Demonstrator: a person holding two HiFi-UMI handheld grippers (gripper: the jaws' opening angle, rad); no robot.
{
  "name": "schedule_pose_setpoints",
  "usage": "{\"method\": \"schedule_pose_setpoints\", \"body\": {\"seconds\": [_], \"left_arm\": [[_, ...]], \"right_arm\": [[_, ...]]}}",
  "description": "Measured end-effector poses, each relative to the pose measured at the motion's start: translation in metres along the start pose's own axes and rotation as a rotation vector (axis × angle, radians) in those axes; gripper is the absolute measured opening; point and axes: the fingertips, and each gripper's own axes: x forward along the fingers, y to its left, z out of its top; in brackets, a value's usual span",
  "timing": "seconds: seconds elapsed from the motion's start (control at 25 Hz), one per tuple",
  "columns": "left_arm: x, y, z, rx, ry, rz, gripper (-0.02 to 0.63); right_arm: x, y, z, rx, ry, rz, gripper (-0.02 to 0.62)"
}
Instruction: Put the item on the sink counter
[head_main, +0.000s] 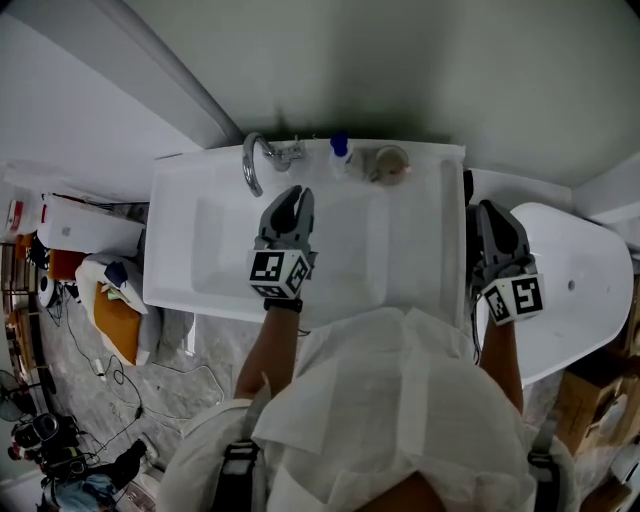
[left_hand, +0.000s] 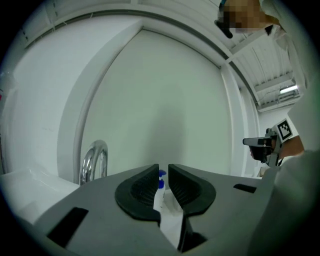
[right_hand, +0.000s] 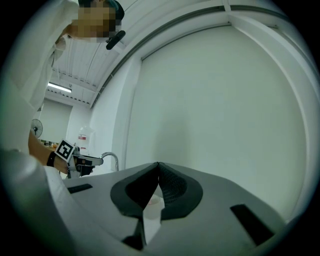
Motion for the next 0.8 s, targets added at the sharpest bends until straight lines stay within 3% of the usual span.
{"method": "schedule_pose_setpoints", "body": {"seconds": [0.24, 0.8], "left_arm": [[-0.014, -0.008, 0.02, 0.032, -0.03, -0.021, 0.034], [-0.029, -0.013, 0.047, 0.045, -0.089, -0.039, 0.028]], "right_arm": [[-0.003, -0.005, 0.002, 0.007, -0.015, -0.019, 0.011], [-0.016, -0.008, 0.005, -0.034, 0.004, -0.052, 0.009]]}}
